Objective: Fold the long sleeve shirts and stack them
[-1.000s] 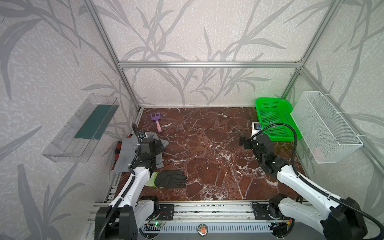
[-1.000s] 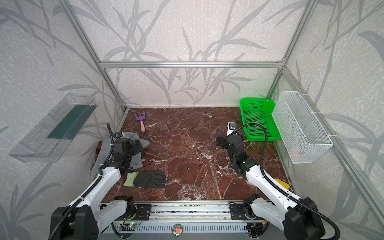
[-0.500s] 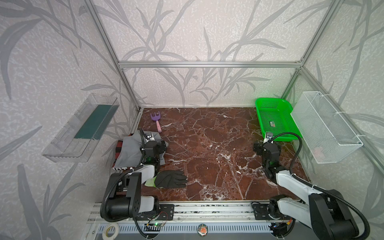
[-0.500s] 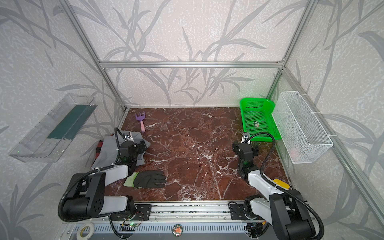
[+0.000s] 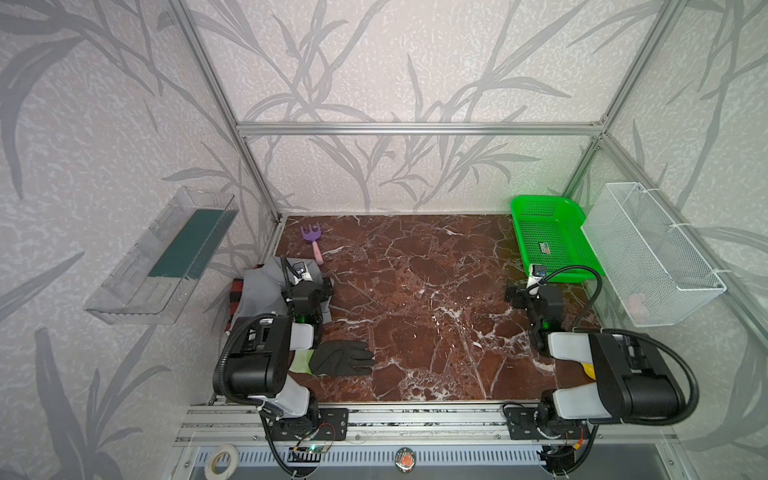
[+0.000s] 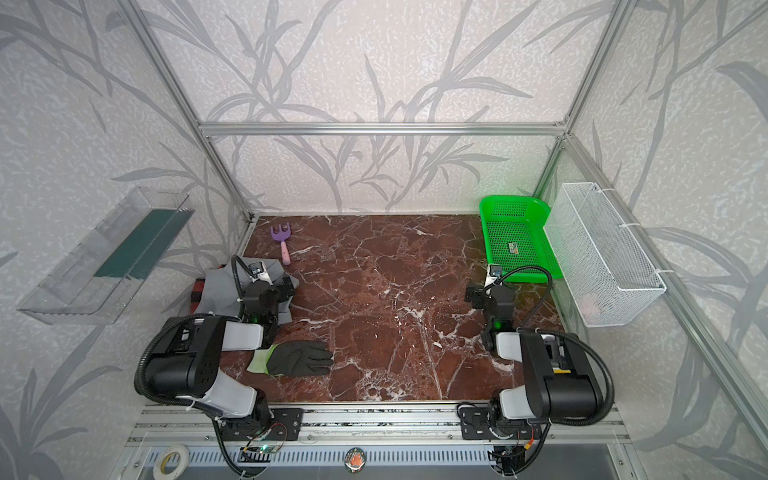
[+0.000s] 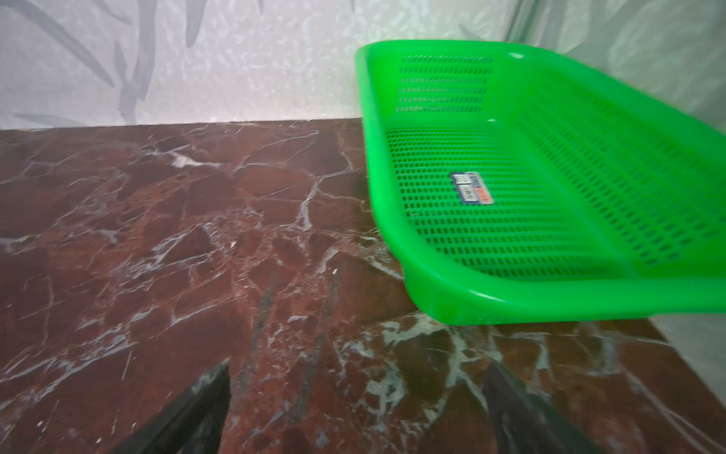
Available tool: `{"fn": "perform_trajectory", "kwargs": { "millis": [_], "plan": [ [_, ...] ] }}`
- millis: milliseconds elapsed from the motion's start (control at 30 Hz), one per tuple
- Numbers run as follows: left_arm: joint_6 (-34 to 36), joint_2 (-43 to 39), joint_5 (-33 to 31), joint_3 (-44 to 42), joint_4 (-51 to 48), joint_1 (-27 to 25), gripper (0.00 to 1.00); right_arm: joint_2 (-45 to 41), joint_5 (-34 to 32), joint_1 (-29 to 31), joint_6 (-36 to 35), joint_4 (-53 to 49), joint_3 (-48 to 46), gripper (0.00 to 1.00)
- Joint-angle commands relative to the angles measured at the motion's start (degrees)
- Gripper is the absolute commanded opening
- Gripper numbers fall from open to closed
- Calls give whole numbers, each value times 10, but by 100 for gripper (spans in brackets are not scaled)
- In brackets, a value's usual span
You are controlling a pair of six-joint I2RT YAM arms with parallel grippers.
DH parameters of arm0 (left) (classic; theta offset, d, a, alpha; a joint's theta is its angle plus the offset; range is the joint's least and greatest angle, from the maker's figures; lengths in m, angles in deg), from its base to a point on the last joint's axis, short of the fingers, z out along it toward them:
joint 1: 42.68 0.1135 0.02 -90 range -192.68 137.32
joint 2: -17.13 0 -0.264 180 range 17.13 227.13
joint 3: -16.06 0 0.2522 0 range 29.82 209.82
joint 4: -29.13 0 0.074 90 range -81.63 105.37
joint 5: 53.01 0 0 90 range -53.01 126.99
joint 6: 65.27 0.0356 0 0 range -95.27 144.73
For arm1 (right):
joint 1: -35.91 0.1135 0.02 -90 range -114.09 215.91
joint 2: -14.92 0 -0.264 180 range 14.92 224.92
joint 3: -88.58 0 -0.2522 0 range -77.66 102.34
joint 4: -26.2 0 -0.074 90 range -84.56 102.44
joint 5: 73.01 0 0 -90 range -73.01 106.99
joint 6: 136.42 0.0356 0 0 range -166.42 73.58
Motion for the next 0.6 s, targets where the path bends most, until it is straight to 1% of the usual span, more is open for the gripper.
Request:
{"fn": "perform_trajectory", "kwargs": {
  "millis": [0,33,67,100,167,233,300,567],
  "plan": [
    [14,6,-9,-5,21,-9,99,38,62,1,-9,107,-9,99],
    [18,8,-15,-5,24,-13,99,19,64,2,-11,35,13,99],
    [21,9,-27,-3,23,-19,99,14,72,4,-16,-6,28,99],
    [23,10,-33,-3,26,-21,99,19,68,7,-18,-6,35,99],
    [22,10,-33,-3,26,-21,99,40,61,10,-18,52,23,99],
    [23,10,-34,-4,27,-22,99,33,62,10,-19,38,24,99],
    [23,10,-35,-4,28,-22,99,37,65,10,-18,54,19,99],
    [24,11,-35,-4,28,-23,99,37,65,10,-18,50,20,99]
  ]
}}
